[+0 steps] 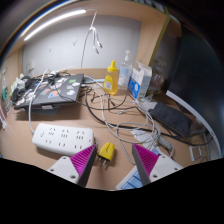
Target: Unplug charger
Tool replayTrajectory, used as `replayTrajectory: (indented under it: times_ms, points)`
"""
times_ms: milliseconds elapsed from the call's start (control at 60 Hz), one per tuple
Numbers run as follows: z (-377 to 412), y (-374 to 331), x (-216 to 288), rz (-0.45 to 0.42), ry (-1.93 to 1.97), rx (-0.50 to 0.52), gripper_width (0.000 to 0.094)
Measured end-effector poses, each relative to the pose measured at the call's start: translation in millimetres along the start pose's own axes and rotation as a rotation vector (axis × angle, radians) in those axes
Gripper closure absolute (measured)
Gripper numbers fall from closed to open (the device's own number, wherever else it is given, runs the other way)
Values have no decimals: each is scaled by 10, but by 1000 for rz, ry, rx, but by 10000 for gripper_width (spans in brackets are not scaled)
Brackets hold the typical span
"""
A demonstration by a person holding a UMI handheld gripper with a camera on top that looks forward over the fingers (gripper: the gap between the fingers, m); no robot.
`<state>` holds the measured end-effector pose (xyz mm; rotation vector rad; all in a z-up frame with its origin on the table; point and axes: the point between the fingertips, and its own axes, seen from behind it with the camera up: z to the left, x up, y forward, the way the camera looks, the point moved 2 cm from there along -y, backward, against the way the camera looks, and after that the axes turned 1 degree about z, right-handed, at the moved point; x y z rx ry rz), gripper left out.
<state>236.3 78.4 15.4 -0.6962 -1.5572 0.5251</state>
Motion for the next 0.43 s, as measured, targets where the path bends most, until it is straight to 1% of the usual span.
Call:
replayTrajectory:
  times_ms: [100, 117, 333, 433]
  points:
    - [43, -166, 64, -58, -4, 26, 48]
    - [59, -206, 72, -68, -3, 33, 44]
    - [196, -891, 68, -187, 13, 123, 57]
    - [134, -1209, -32, -232, 2, 130, 55]
